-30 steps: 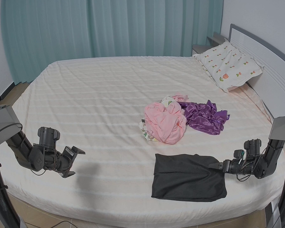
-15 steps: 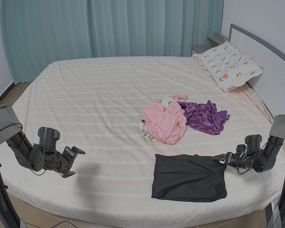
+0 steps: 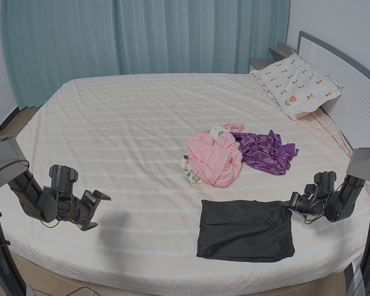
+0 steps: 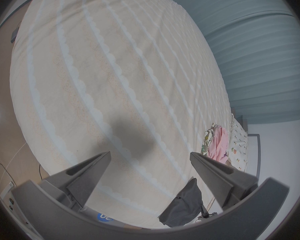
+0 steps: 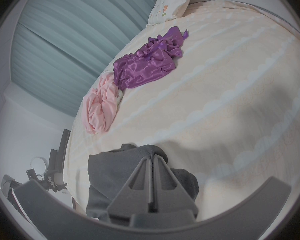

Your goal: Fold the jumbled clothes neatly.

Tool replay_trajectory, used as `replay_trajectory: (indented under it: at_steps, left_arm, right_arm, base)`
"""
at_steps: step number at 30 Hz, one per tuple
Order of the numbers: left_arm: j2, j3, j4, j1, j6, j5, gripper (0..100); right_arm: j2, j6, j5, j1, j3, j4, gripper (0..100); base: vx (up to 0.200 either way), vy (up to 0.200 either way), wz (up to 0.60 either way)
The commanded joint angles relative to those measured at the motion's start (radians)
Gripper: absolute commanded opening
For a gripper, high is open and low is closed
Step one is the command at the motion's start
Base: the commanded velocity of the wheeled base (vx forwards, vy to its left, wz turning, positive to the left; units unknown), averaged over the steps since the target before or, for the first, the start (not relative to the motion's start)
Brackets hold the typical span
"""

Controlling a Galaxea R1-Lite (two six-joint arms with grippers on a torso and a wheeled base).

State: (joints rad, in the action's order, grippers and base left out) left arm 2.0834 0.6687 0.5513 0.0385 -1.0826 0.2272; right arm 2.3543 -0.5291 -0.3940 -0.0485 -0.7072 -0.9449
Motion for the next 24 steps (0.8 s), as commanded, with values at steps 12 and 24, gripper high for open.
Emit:
replay_trajectory:
  at_steps: [12,24]
  left_arm:
    - [0.001,0.0,0.001,0.0,0.0,0.0,100]
    - [0.001,0.0,0.001,0.001,-0.004,-0.006,100]
  right_arm:
    - [-0.007,-0.008,0.004,-0.008,-0.009,-0.032,100]
    - [-0.096,0.126,0.018,-0.07,0.272,-0.066,100]
  base:
    - [0.0,0.0,0.0]
    - [-0.017,0.0,0.0]
